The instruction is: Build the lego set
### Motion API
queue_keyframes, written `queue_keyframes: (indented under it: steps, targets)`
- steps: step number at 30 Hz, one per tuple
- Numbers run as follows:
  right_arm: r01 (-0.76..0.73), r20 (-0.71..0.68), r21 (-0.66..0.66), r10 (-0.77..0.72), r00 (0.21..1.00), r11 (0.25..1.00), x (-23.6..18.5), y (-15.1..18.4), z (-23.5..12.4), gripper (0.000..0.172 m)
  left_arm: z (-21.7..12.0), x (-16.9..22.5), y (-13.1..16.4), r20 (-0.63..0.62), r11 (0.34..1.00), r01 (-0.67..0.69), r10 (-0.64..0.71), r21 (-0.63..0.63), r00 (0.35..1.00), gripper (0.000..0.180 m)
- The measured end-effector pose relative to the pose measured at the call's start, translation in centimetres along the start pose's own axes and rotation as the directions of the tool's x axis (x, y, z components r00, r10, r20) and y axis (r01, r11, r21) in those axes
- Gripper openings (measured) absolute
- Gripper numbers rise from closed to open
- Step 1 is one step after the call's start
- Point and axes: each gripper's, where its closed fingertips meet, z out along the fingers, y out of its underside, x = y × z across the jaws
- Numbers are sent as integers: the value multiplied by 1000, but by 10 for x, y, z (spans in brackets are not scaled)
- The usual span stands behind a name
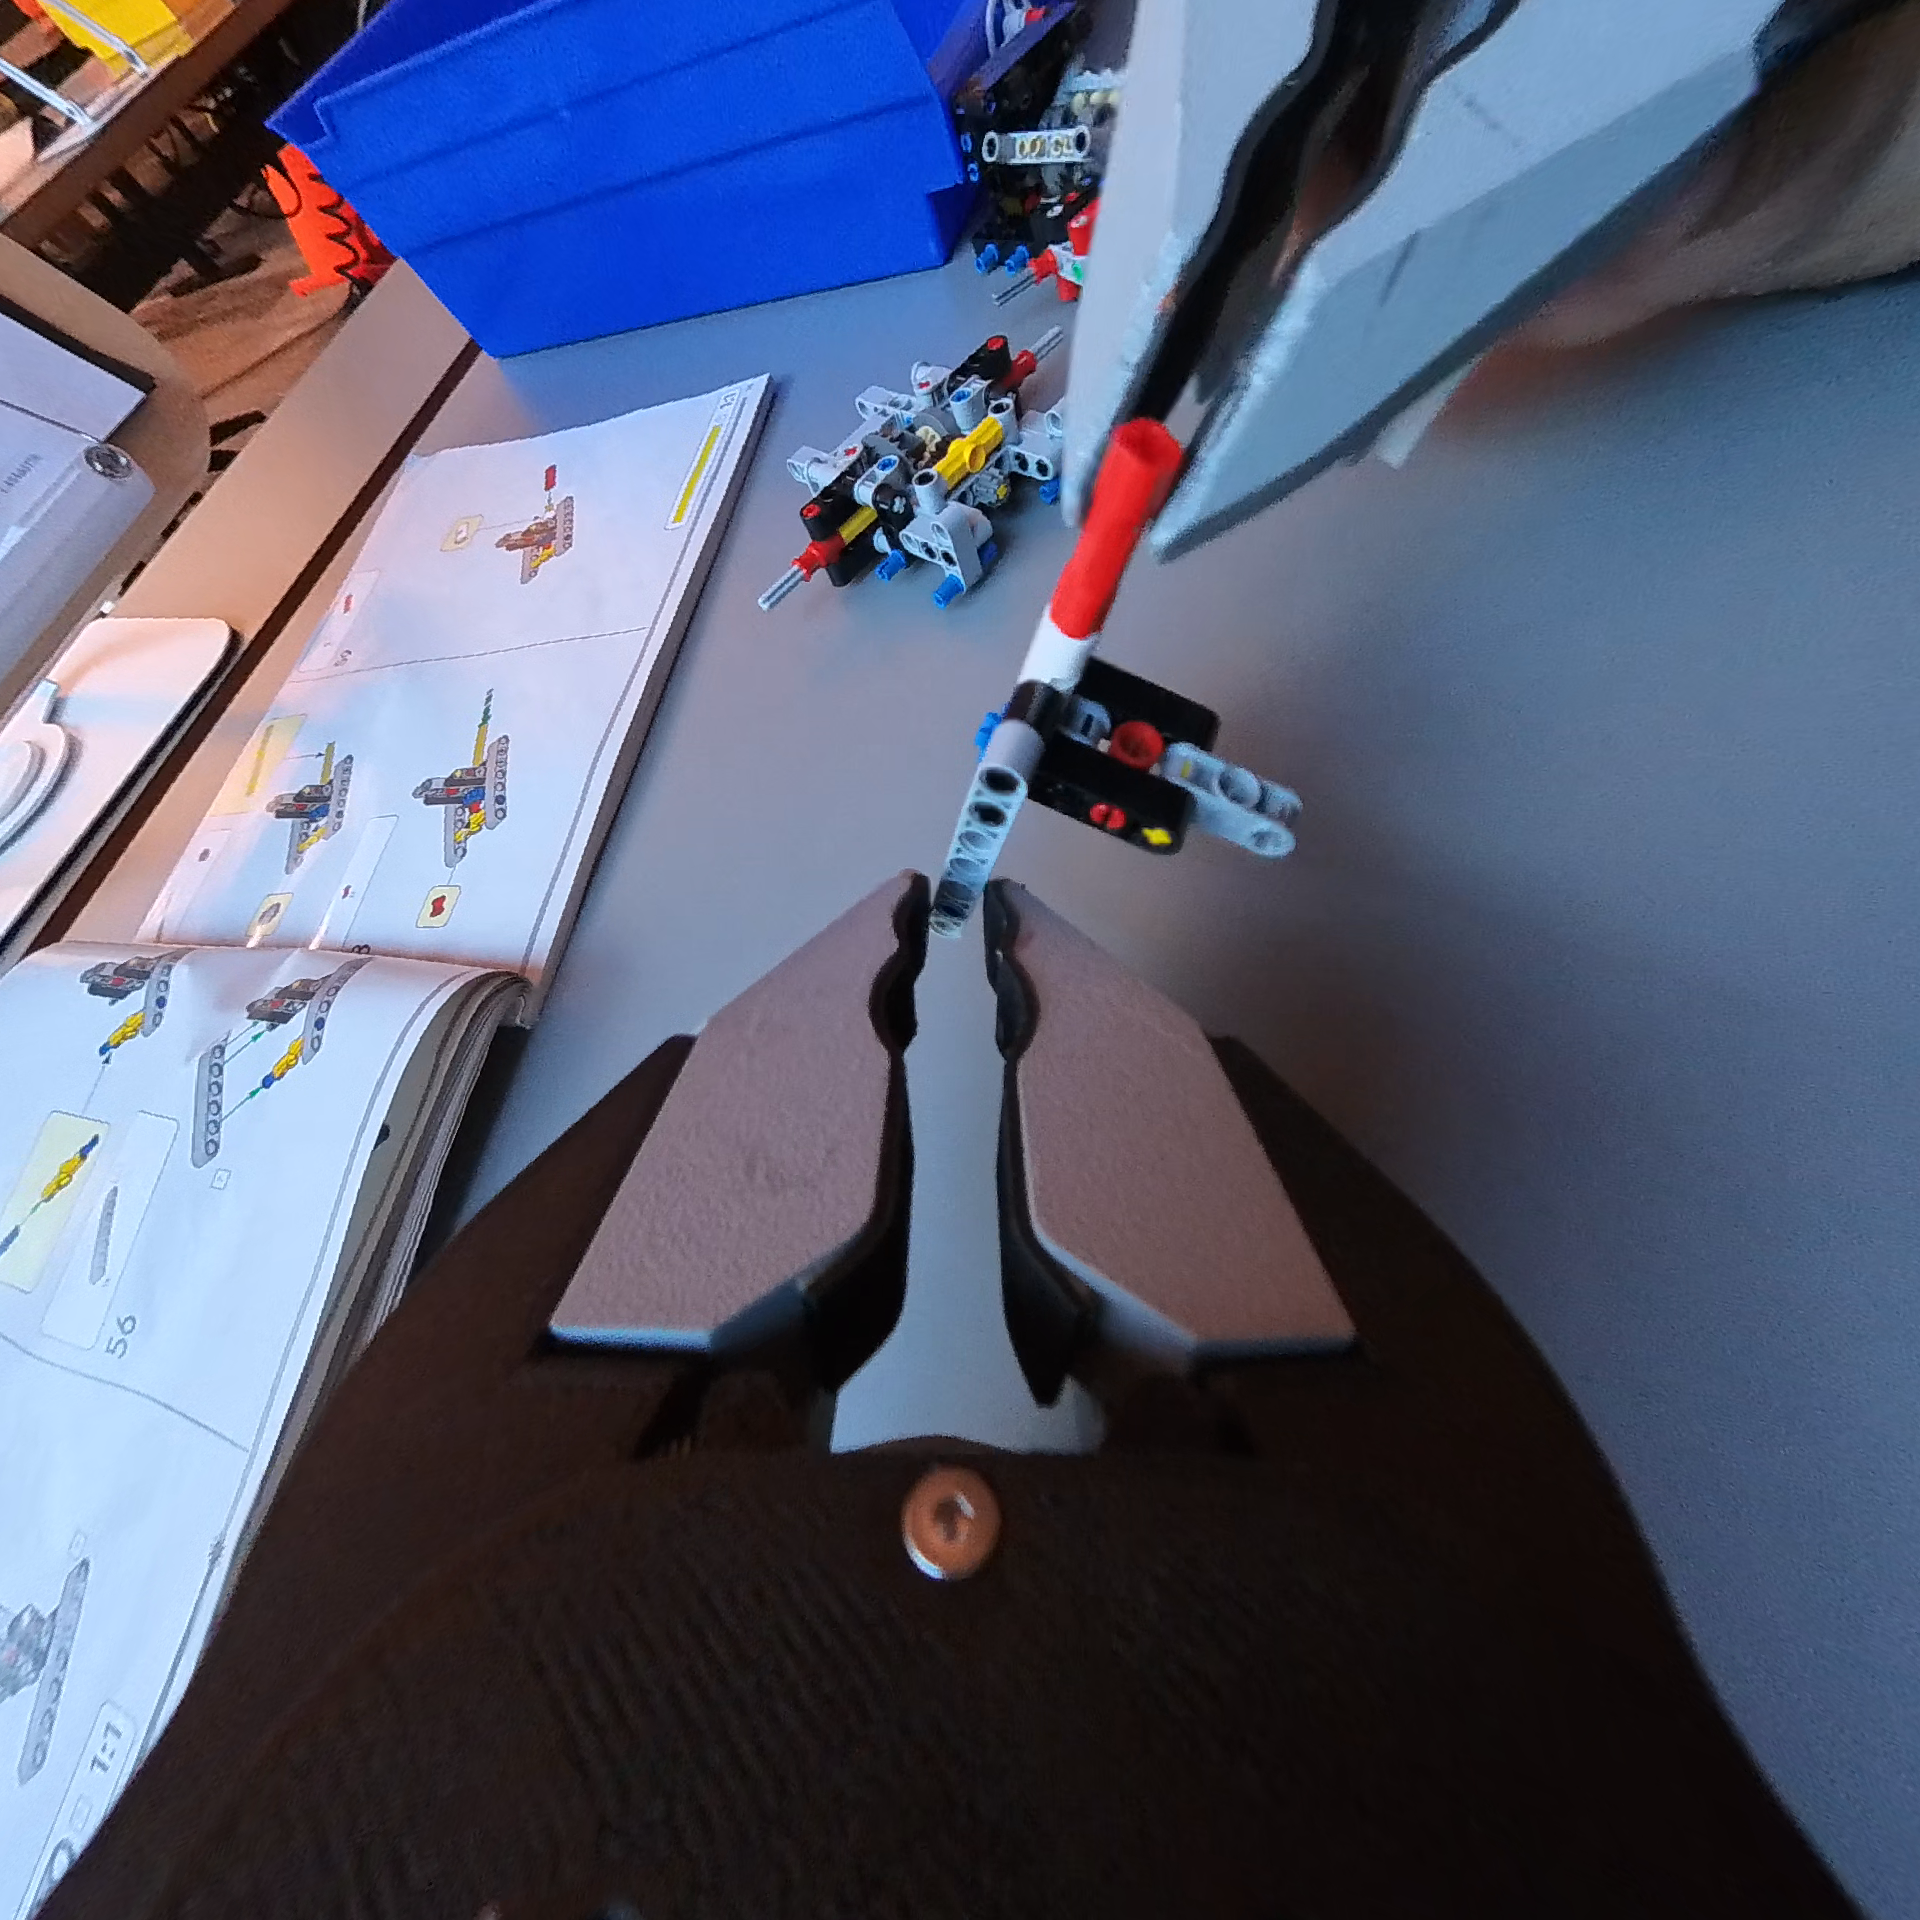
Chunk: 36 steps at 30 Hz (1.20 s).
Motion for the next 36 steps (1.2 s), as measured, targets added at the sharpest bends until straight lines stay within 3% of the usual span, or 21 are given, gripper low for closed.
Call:
queue_keyframes:
  steps: [13, 20, 24, 30, 32, 36]
  targets:
    - [-317, -7, 40, 317, 948, 948, 33, 8, -12, 0, -14, -9, -12, -137, 955, 274, -258, 110, 956, 6]
    - [-384, 6, 13, 384, 923, 923, 38, 18, -13, 0, -21, -11, -17, -237, 905, 402, -363, 141, 901, 7]
    - [-323, -8, -115, 324, 946, 939, 33, 39, -10, 0, -22, -1, -15, -394, 825, 563, -502, 49, 770, 4]
    - [-217, -15, -164, 218, 976, 962, 28, 47, -8, 8, -16, 8, 7, -471, 580, 778, -771, -242, 429, 5]
    - [-214, 3, -202, 219, 976, 956, 24, 54, -6, 16, -13, 8, 15, -435, 557, 781, -800, -281, 414, 5]
    - [-185, 69, -297, 215, 974, 937, 10, 69, -3, 20, -9, 11, 19, -404, 579, 757, -797, -303, 448, 11]
